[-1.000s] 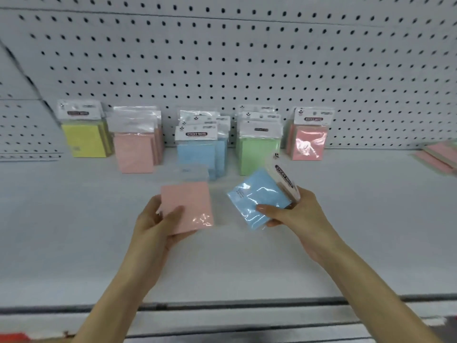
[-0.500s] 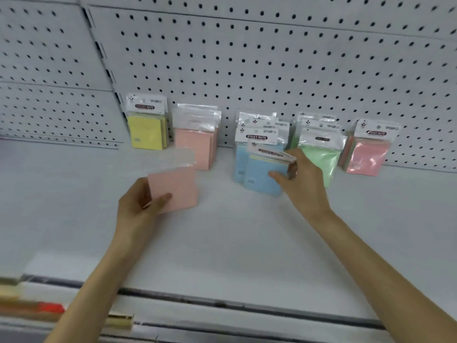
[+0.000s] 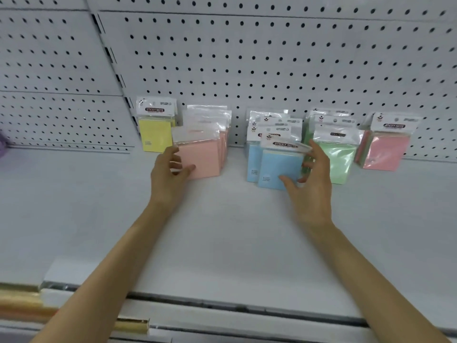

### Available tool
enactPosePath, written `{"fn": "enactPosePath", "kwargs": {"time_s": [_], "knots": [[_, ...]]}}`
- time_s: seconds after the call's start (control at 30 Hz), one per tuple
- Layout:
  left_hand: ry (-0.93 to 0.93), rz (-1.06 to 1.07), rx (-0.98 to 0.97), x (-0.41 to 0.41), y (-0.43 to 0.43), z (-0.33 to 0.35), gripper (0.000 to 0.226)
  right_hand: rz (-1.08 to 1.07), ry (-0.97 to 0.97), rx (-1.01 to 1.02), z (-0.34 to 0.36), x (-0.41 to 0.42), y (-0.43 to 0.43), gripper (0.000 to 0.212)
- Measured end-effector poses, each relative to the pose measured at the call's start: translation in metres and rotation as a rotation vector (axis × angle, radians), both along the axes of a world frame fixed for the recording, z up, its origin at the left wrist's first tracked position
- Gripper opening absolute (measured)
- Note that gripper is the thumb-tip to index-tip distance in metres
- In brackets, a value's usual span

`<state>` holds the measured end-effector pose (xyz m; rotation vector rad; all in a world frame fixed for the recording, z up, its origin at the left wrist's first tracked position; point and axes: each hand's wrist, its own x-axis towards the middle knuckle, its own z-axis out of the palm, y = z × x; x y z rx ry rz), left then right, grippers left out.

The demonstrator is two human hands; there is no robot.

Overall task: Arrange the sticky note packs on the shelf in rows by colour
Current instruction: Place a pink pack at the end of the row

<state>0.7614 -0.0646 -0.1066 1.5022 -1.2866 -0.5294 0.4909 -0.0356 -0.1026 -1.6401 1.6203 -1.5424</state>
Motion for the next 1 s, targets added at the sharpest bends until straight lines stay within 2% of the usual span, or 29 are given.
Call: {"fn": "enactPosePath", "kwargs": {"time_s": [0.47,0.63,0.7,0.83,0.9,1.0], "knots": [[0.034,0.015,-0.032,-0.002,-0.011,0.004,0.047,-0.032,0.079,0.110,-0.003,-0.005,0.005,0.082],[0.073,0.083,-0.002,-0.003,-0.007,0.005,0.044,-0.087,0.186,0.078,-0.001,-0.006,0.008,0.076],[-0.051,0.125,-0.081,-0.005,-0.003,0.008,0.046,-0.125,0.288,0.035,0.001,-0.012,0.013,0.068],[-0.705,0.012,-0.363,-0.021,0.010,0.029,0.045,-0.101,0.552,-0.080,0.008,-0.049,0.021,0.046],[-0.846,-0.085,-0.427,-0.040,0.009,0.051,0.048,-0.071,0.670,-0.087,0.015,-0.074,0.024,0.041],[-0.957,-0.224,-0.449,-0.083,0.000,0.080,0.055,-0.073,0.849,-0.064,0.032,-0.113,0.027,0.047]]}}
